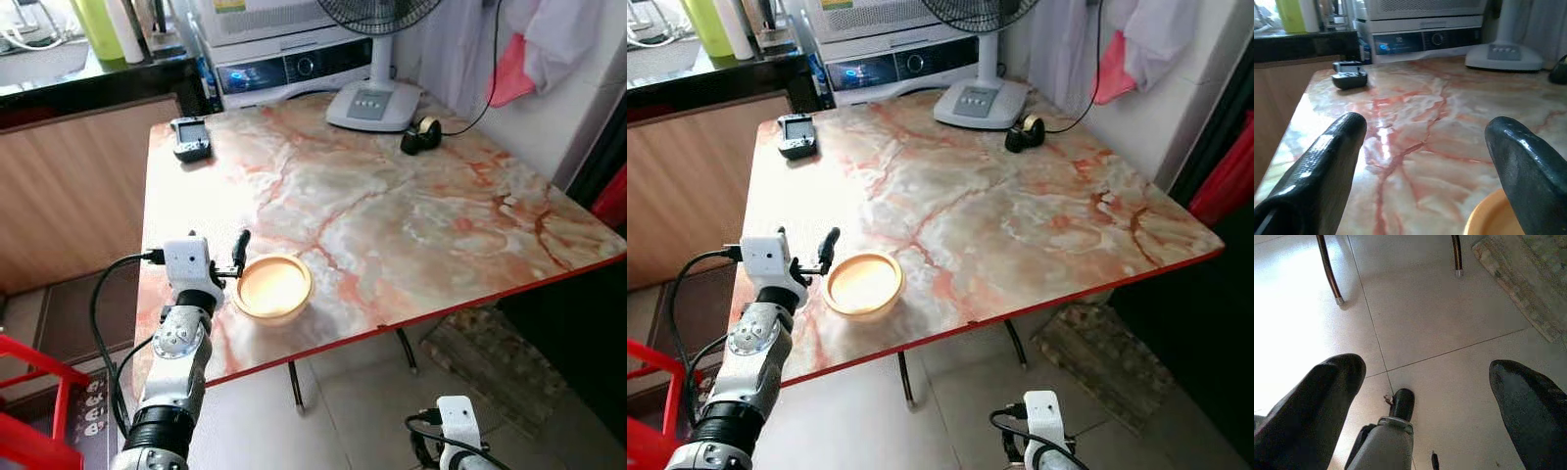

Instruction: Restocking fridge

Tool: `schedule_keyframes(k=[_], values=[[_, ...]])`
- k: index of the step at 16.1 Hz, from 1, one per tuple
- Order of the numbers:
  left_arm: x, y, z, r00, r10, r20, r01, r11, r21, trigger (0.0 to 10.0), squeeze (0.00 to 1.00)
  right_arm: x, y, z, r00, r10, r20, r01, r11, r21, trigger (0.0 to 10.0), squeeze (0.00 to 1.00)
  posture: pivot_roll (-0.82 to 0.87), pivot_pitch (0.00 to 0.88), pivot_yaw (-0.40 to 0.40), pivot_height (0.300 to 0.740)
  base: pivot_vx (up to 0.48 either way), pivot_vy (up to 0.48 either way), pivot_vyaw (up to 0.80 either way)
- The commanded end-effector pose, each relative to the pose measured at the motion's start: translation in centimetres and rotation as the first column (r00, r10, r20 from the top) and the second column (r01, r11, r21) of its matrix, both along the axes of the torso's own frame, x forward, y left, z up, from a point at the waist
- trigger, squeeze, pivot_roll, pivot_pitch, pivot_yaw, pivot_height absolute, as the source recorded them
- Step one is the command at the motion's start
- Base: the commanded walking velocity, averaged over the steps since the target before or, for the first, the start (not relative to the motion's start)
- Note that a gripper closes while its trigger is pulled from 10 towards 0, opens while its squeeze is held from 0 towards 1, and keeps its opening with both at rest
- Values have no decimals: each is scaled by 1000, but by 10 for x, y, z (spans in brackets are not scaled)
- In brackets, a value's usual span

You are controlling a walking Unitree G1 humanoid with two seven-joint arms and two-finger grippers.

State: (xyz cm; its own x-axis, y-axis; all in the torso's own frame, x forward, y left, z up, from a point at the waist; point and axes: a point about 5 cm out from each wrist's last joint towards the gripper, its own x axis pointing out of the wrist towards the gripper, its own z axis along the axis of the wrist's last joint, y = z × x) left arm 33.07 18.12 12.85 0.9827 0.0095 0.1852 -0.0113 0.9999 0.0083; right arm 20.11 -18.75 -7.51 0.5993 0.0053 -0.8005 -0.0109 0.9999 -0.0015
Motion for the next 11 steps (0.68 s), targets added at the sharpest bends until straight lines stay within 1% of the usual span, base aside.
schedule_keyframes(k=[1,2,3,4,9,10,11], values=[[-2,8,-1,999,37,-4,-36,998,59,10000,0,-2,3,-1,1000,-5,-1,5,1000,11,10000,0,-15,0,67,740,0,0,0],[-2,9,-2,999,52,-5,-51,992,113,10000,0,-1,3,-1,1000,-6,2,6,1000,17,10000,0,-15,0,67,740,0,0,0],[-2,9,-7,998,49,-35,-42,985,165,10000,0,-1,4,-1,1000,-11,11,11,1000,26,10000,0,-15,0,67,740,0,0,0],[-3,6,-9,999,31,-43,-23,983,180,10000,0,0,4,0,1000,-13,18,13,999,30,10000,0,-12,0,65,740,0,0,0],[-1,0,-6,1000,14,-25,-10,984,177,10000,0,1,4,1,1000,-15,25,14,999,35,10000,0,-7,0,61,740,0,0,0],[-1,1,-6,999,20,-30,-14,984,176,10000,0,2,4,1,1000,-13,26,12,999,37,10000,0,-6,0,61,740,0,0,0],[1,2,-9,998,29,-63,-17,983,181,10000,0,2,4,1,1000,-12,28,11,999,38,10000,0,-5,0,60,740,0,0,0]])
